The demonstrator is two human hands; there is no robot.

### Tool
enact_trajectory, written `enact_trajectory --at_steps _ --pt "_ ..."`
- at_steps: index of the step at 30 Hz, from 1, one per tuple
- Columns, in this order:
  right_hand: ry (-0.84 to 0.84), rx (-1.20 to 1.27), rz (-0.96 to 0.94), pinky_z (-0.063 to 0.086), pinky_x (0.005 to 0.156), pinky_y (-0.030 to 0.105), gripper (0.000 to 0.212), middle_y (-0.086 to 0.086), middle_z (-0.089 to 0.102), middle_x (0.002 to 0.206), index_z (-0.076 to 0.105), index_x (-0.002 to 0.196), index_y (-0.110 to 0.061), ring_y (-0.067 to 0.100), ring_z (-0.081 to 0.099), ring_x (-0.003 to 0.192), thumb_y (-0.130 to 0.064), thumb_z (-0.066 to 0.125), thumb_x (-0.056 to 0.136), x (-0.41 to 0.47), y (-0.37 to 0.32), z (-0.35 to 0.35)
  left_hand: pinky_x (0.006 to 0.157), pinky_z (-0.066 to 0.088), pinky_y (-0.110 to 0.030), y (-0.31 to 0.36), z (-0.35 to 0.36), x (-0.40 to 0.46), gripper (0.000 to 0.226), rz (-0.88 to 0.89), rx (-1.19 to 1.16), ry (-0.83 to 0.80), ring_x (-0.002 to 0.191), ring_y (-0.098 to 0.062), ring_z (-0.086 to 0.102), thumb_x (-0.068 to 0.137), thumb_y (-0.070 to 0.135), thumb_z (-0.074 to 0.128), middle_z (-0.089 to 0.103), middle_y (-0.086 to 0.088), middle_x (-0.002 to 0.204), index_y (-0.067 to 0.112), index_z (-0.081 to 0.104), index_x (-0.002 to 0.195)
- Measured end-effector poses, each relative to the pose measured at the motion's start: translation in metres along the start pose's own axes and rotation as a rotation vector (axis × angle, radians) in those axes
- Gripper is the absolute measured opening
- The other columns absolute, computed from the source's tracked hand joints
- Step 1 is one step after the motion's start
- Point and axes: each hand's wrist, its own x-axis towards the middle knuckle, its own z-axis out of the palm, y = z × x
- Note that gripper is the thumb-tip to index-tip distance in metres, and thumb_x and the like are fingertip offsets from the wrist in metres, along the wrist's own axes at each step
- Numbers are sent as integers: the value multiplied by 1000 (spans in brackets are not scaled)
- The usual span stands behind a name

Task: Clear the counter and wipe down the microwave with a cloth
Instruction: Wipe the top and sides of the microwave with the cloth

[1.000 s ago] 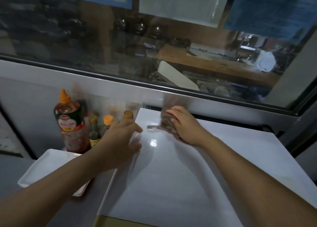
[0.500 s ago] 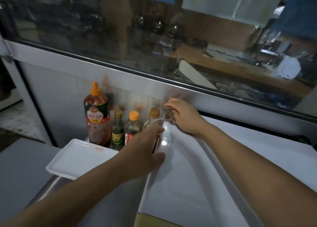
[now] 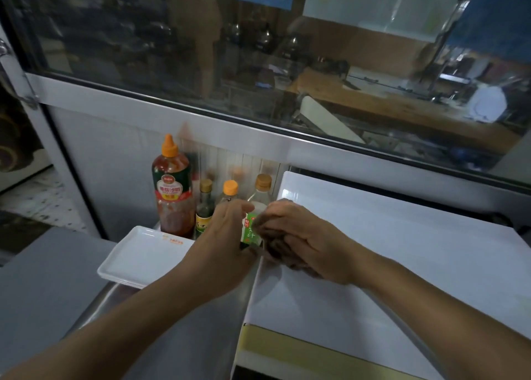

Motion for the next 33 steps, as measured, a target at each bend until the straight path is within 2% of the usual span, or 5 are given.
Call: enact_trajectory --at_steps 7,14,22,28,33 --pt "52 -240 395 15 116 27 40 0 26 154 42 140 -21 19 18 144 -25 31 102 18 67 -29 89 35 -15 12 12 3 45 -75 -10 3 108 -7 38 85 10 62 38 12 112 22 43 125" --pt "13 -205 104 26 115 26 47 -18 20 153 40 141 -33 7 26 140 -40 31 95 -77 2 -2 99 36 -24 40 26 9 50 -2 38 -39 121 -15 43 87 19 60 45 -2 132 15 40 133" --pt "62 -327 461 19 116 35 42 1 22 156 37 143 -23 18 15 144 -26 30 102 -47 80 -50 98 34 -31 50 50 14 47 -41 287 -48 118 -17 40 88 25 56 47 0 131 22 42 133" --pt "47 -222 47 33 112 34 39 -8 33 148 46 133 -29 15 32 136 -39 37 96 -126 21 -23 106 26 -36 69 70 25 50 -85 340 -69 130 -17 32 88 24 55 41 5 139 27 37 135" --pt "37 -275 115 36 105 39 32 -5 41 142 55 124 -24 19 38 130 -24 42 95 -131 64 -60 104 28 -37 81 88 30 50 -86 387 -96 129 -20 32 87 23 55 40 5 141 27 40 135"
